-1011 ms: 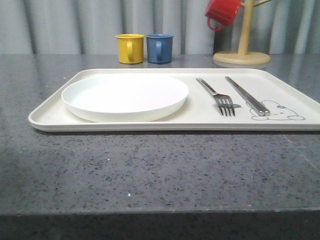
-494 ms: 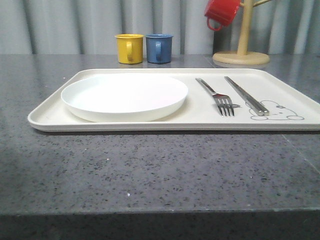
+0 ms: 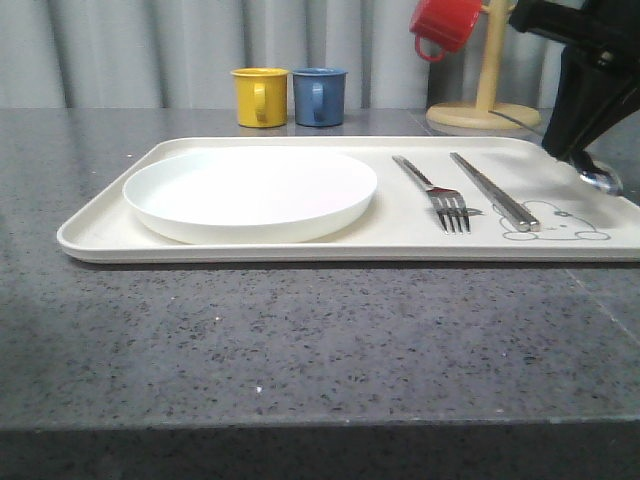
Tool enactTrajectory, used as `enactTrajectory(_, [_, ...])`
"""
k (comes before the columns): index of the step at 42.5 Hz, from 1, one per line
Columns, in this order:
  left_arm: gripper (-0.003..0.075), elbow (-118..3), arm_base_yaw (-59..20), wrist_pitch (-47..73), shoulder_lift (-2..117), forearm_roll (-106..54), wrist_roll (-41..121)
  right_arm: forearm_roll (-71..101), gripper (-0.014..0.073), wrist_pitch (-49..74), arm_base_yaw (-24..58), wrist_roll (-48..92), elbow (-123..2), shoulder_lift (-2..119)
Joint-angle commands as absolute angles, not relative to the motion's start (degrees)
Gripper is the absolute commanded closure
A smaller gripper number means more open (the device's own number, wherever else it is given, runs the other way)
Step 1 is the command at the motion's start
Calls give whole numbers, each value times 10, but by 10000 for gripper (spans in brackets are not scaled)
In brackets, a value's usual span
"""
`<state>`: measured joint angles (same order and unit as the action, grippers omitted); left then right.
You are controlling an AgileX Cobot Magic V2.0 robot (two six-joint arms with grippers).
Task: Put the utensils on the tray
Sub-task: 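Grasp the metal spoon by its handle with the right gripper, then lower the spoon onto the tray beside the chopsticks and release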
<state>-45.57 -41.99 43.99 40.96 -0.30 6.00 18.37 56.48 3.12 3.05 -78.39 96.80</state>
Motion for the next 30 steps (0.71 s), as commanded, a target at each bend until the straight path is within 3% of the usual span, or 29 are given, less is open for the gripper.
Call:
enactTrajectory(1, [301, -471, -425, 397, 408, -8, 54, 198, 657, 535, 30, 22, -801, 961])
enactTrajectory(6, [301, -471, -425, 397, 408, -8, 54, 198, 629, 536, 30, 13, -801, 973])
enactTrajectory(14, [301, -471, -425, 397, 408, -8, 54, 196, 392, 551, 30, 13, -801, 977])
enactTrajectory(18, [301, -471, -425, 397, 408, -8, 54, 194, 318, 551, 30, 13, -801, 975])
enactTrajectory(30, [301, -471, -425, 397, 408, -8, 54, 182, 314, 571, 41, 74, -799, 886])
